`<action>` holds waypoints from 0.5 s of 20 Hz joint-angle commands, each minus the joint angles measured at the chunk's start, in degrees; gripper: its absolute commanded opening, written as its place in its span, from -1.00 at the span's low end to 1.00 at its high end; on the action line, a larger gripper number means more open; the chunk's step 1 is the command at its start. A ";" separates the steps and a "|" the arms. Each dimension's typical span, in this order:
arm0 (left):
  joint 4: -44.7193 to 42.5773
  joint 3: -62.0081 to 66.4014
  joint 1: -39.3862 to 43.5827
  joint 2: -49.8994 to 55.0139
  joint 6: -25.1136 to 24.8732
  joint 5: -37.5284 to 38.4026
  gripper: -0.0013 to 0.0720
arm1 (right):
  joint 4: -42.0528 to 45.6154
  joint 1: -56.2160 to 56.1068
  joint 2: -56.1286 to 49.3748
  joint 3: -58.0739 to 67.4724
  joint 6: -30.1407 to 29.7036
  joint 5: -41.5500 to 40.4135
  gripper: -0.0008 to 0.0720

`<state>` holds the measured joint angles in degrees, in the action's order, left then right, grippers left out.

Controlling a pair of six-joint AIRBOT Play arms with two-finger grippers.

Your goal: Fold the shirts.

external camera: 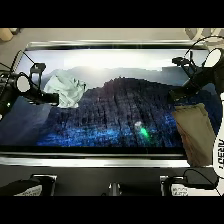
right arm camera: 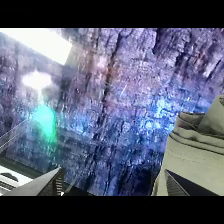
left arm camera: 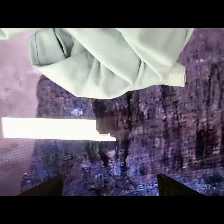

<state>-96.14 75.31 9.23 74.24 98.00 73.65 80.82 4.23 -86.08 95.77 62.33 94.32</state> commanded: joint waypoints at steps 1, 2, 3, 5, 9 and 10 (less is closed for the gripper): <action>-0.02 -0.02 0.02 -0.04 0.00 -0.02 0.98 | -0.02 -0.04 -0.02 -0.02 0.02 0.02 0.88; -0.02 -0.02 0.02 -0.04 0.00 -0.02 0.98 | -0.02 -0.04 -0.02 0.00 0.02 0.02 0.88; -0.02 -0.02 0.02 -0.04 0.00 -0.02 0.98 | -0.02 -0.04 -0.02 0.00 0.02 0.02 0.88; -0.02 -0.02 0.02 -0.04 0.00 -0.02 0.98 | -0.02 -0.04 -0.02 0.00 0.02 0.02 0.88; -0.02 -0.02 0.02 -0.04 0.00 -0.02 0.98 | -0.02 -0.04 -0.02 0.00 0.02 0.02 0.88; -0.02 -0.02 0.02 -0.04 0.00 -0.02 0.98 | -0.02 -0.04 -0.02 -0.02 0.02 0.02 0.88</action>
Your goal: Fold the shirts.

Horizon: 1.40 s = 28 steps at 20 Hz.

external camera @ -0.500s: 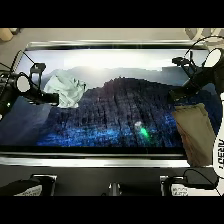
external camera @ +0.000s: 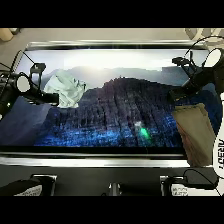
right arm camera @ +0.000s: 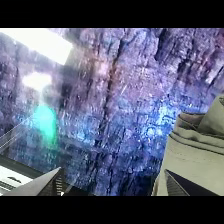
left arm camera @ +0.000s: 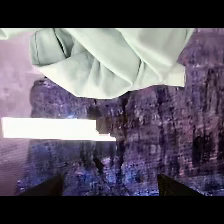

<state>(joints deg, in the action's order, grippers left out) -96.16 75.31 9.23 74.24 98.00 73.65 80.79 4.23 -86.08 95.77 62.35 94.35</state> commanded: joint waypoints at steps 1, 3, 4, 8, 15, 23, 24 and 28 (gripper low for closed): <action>0.00 -0.02 0.02 -0.04 0.00 -0.02 0.98 | 0.00 -0.04 -0.02 -0.02 0.00 0.00 0.88; 0.00 -0.02 0.02 -0.04 0.00 -0.02 0.98 | 0.00 -0.04 -0.02 -0.02 0.00 0.00 0.88; 0.00 -0.02 0.02 -0.04 0.00 -0.02 0.98 | 0.00 -0.04 -0.02 0.00 0.00 0.00 0.88; 2.62 -0.04 0.15 -0.02 0.04 -1.31 0.98 | -0.02 -0.04 -0.02 -0.02 0.66 -2.54 0.88; 6.03 2.45 -1.16 5.77 5.57 -15.30 0.99 | -0.07 -0.04 -0.04 -0.02 0.66 -15.89 0.87; 13.11 23.87 -10.91 32.89 11.54 -4.87 0.98 | -0.24 -0.11 -0.07 -0.02 -1.57 -14.64 0.88; 13.57 23.85 -10.73 34.03 11.56 -6.12 0.98 | -0.31 -0.09 -0.07 -0.02 -2.91 -13.68 0.88; 13.70 24.00 -10.23 35.32 11.34 -8.39 -0.23 | -0.72 -0.09 -0.04 -0.02 -3.54 -12.70 0.88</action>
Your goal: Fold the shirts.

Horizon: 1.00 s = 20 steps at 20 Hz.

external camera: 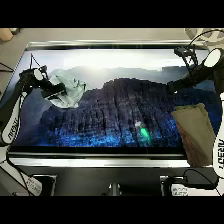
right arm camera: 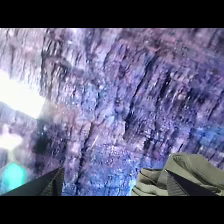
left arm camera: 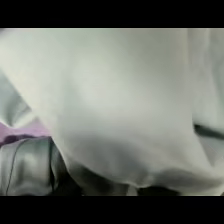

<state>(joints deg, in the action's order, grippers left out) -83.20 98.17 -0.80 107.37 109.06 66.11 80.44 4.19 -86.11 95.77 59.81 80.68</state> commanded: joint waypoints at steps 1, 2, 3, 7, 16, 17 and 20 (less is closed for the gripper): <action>0.74 1.68 -0.22 1.99 0.22 -0.17 -0.75 | -0.42 -0.04 -0.02 -0.02 -1.01 0.94 0.88; 0.85 2.86 -0.20 1.51 -0.35 0.61 -0.87 | -0.50 -0.04 0.00 0.00 -1.01 1.05 0.87; 1.97 4.42 -0.09 0.42 -2.75 0.37 -0.87 | -0.52 -0.04 0.15 0.04 -1.16 1.51 0.86; 7.28 13.42 3.15 -12.92 -16.61 -3.58 -0.87 | 0.26 -0.04 4.94 1.09 -1.20 0.24 0.65; 7.10 13.03 24.76 -46.27 -17.57 -9.97 -0.88 | 1.66 -0.04 27.41 8.09 -1.14 -0.48 0.66; 7.02 11.58 27.45 -46.71 -17.55 -9.25 -0.88 | 2.86 -0.04 29.57 8.09 -0.90 0.98 0.68; 5.42 1.75 33.90 -46.16 -15.06 -3.19 -0.87 | 6.25 -0.04 33.48 8.09 1.66 7.28 0.68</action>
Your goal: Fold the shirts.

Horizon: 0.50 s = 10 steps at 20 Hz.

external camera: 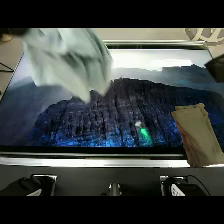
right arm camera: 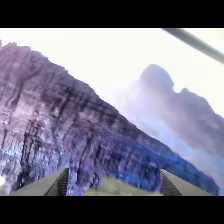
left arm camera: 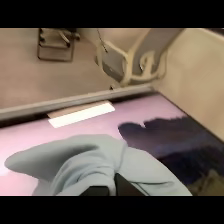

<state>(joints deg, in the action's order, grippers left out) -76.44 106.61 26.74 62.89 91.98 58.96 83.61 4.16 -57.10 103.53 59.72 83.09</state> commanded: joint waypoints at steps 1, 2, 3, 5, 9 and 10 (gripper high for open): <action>-1.25 -13.09 8.72 -1.64 4.11 3.41 -0.88 | 4.00 -0.02 4.55 0.31 1.75 7.34 0.68; -0.68 -20.85 11.78 -1.64 6.62 0.20 -0.88 | 4.79 -0.02 4.09 0.17 1.73 9.27 0.68; -0.35 -28.57 14.93 -1.64 7.56 -4.37 -0.88 | 6.01 -0.02 3.06 0.13 1.70 11.32 0.68; 0.00 -43.89 20.85 -0.68 12.31 -16.79 -0.88 | 8.04 -0.02 -0.11 -0.02 1.75 12.98 0.68; 2.60 -55.25 23.39 7.08 22.40 -22.12 -0.87 | 6.97 -0.02 -8.87 -1.84 1.75 12.85 0.67; 4.02 -54.71 22.67 8.44 21.24 -21.05 -0.58 | 6.01 -0.02 -11.17 -2.69 1.73 12.90 0.67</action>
<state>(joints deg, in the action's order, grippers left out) -75.16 58.13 47.90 67.33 109.16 41.10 90.21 4.16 -62.92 102.21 61.32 94.61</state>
